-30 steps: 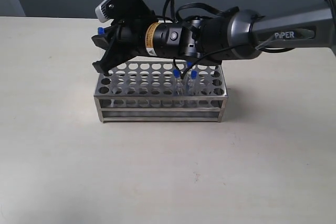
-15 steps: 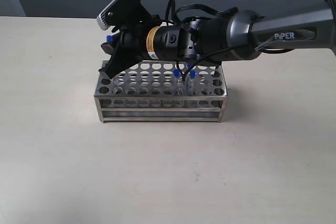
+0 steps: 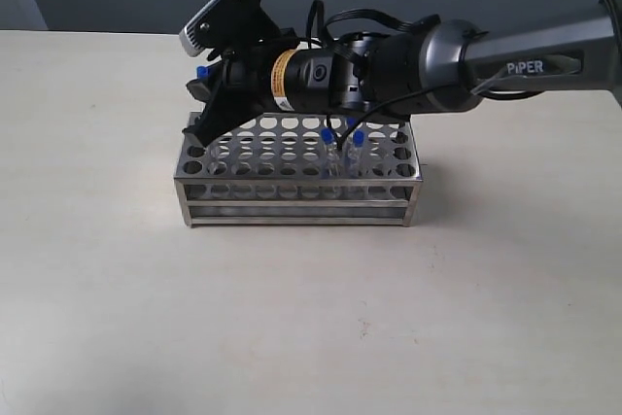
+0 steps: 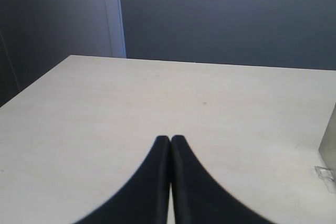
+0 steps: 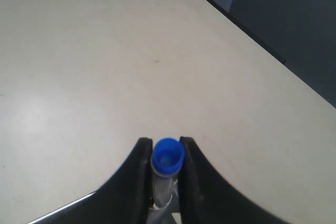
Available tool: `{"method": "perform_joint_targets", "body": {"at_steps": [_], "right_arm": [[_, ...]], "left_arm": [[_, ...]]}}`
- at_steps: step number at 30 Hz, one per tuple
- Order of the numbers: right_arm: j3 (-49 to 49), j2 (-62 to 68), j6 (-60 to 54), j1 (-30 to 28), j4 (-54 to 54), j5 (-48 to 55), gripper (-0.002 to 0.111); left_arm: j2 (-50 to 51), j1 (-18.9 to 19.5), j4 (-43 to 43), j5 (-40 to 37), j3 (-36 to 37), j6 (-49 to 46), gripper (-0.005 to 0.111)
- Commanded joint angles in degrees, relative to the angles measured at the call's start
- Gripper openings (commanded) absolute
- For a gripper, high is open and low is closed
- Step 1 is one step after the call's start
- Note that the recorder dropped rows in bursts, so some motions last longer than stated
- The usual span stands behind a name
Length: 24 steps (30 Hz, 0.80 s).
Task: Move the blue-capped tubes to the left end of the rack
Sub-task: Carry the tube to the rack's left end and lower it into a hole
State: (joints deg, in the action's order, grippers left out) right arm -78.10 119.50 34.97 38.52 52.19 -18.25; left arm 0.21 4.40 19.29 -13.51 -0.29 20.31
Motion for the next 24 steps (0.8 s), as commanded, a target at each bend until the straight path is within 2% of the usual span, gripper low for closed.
{"method": "perform_joint_targets", "body": {"at_steps": [1, 7, 14, 24], "right_arm": [[-0.1, 0.1, 1.3, -0.2, 0.3, 1.0, -0.001], [-1.4, 0.3, 4.7, -0.2, 3.0, 2.0, -0.001], [-3.5, 2.6, 15.9, -0.2, 12.8, 2.8, -0.001], [-5.6, 4.6, 24.6, -0.2, 20.5, 2.1, -0.001]], "left_arm": [[-0.2, -0.4, -0.2, 0.2, 0.2, 0.1, 0.0], [-0.2, -0.4, -0.2, 0.2, 0.2, 0.1, 0.0], [-0.2, -0.4, -0.2, 0.2, 0.2, 0.1, 0.0], [-0.2, -0.4, -0.2, 0.2, 0.2, 0.1, 0.0]]}}
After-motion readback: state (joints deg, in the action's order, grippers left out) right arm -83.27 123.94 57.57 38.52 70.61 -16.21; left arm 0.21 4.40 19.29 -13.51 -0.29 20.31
